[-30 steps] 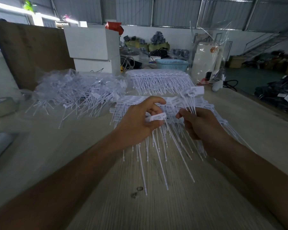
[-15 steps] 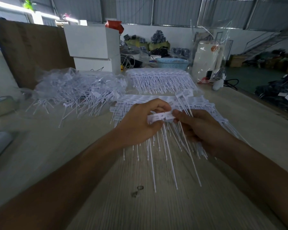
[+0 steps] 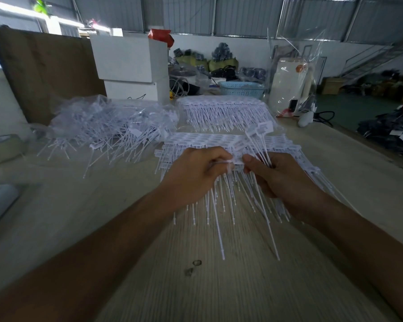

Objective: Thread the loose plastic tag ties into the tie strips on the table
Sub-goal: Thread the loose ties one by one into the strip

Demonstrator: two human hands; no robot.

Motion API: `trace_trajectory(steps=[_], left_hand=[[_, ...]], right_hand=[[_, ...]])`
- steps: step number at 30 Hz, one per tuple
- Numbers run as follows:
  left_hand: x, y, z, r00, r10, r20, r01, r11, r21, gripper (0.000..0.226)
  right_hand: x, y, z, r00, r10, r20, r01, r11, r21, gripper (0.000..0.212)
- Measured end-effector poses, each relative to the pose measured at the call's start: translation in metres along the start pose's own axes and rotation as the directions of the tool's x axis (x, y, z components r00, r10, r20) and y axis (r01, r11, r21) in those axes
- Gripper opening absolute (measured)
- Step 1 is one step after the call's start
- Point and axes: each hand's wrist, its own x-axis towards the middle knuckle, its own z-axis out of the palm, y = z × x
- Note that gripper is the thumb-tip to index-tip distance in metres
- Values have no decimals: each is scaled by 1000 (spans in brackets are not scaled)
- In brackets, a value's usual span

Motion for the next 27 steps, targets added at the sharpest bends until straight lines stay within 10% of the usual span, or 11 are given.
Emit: trace_trajectory(steps=[27], left_hand=[[1,-1,0,988,-107,111,144,900,-412,13]], right_hand=[[2,1,1,965,-260,-25,252,952,-175,40]])
